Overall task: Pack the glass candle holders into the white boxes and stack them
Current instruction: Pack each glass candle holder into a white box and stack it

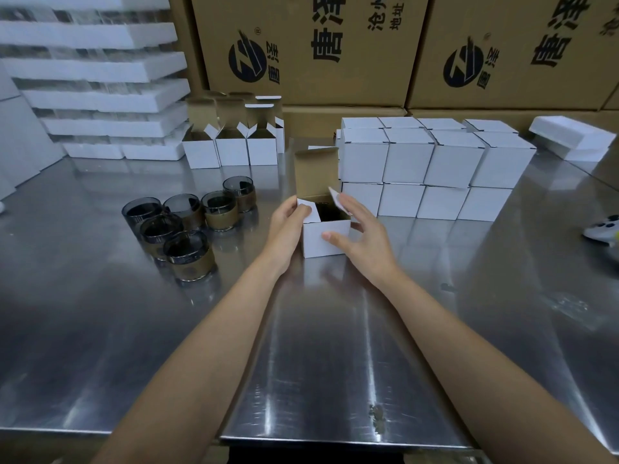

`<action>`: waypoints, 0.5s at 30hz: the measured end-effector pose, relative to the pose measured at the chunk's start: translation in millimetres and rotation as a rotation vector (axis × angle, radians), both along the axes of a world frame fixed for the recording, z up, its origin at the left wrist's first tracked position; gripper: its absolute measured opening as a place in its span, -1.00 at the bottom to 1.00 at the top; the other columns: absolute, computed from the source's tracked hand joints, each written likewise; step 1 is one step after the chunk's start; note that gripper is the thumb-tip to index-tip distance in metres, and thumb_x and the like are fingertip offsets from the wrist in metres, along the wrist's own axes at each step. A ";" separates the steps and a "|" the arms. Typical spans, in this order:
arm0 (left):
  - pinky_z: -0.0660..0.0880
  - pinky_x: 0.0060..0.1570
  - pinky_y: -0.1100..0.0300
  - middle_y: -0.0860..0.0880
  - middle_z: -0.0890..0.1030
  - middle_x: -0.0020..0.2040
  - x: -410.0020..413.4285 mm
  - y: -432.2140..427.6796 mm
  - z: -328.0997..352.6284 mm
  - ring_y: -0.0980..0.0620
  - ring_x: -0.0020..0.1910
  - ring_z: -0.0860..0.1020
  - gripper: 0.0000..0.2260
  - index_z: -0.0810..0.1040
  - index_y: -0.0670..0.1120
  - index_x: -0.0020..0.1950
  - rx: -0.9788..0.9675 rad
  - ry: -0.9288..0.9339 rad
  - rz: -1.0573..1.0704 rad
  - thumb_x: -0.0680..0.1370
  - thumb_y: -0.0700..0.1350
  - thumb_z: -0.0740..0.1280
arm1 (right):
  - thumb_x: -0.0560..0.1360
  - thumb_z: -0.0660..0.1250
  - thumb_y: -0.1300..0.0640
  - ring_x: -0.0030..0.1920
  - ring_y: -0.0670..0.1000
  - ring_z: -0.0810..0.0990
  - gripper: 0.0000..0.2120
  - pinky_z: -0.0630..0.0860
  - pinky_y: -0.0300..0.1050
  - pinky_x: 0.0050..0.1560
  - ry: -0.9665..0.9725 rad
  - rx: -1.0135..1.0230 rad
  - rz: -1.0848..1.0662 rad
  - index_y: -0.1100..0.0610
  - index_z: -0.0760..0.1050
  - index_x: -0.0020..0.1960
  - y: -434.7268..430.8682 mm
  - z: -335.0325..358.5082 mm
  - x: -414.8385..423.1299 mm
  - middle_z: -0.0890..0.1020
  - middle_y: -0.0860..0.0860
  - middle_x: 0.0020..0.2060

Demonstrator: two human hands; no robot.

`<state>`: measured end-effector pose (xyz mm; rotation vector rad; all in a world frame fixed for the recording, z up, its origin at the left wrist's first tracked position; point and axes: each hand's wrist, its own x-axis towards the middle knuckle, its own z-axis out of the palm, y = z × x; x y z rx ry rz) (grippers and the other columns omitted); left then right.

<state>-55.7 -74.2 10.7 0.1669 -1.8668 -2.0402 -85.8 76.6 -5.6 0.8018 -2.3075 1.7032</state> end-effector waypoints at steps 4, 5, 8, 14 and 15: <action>0.48 -0.05 0.26 -0.01 0.67 -0.04 0.7 0.0 0.0 0.07 -0.07 0.59 -0.77 0.62 -0.08 0.05 0.004 0.010 -0.019 0.56 -0.26 0.20 | 0.48 0.45 0.03 0.44 -0.19 0.25 -0.54 0.35 -0.12 0.35 -0.015 0.155 0.009 0.00 0.41 0.33 -1.5 -1.3 0.2 0.17 -0.14 0.50; 0.48 -0.03 0.23 -0.02 0.67 -0.02 0.3 -0.1 -0.3 0.06 -0.05 0.59 -0.77 0.62 -0.07 0.06 0.011 0.008 -0.015 0.56 -0.26 0.20 | 0.48 0.43 0.00 0.46 -0.17 0.22 -0.54 0.34 -0.10 0.36 -0.028 0.182 0.006 0.00 0.39 0.32 -2.0 -1.2 0.0 0.13 -0.15 0.52; 0.49 0.02 0.25 0.02 0.67 0.04 -1.0 0.1 -0.7 0.09 0.03 0.60 -0.73 0.60 -0.05 0.15 0.032 0.010 -0.001 0.56 -0.27 0.20 | 0.49 0.40 -0.02 0.45 -0.12 0.25 -0.48 0.35 0.01 0.37 -0.030 0.196 -0.013 -0.04 0.28 0.38 -3.9 1.1 1.8 0.23 -0.09 0.50; 0.46 0.23 0.25 0.02 0.59 0.23 -0.4 2.2 -0.7 0.14 0.23 0.54 -0.65 0.46 -0.05 0.34 0.118 0.035 0.020 0.58 -0.29 0.22 | 0.64 0.15 -0.05 0.50 -0.11 0.18 -0.80 0.21 -0.06 0.45 -0.071 0.153 0.025 -0.16 0.30 0.26 -5.4 5.1 3.8 0.18 -0.11 0.54; 0.44 0.30 0.12 -0.05 0.57 0.26 -0.4 2.5 -0.1 0.03 0.28 0.52 -0.67 0.46 -0.03 0.30 0.143 0.038 0.018 0.58 -0.31 0.22 | 0.66 0.10 -0.02 0.50 -0.13 0.17 -0.83 0.17 -0.14 0.42 -0.081 0.132 0.030 -0.11 0.34 0.24 -5.6 5.0 3.5 0.17 -0.13 0.54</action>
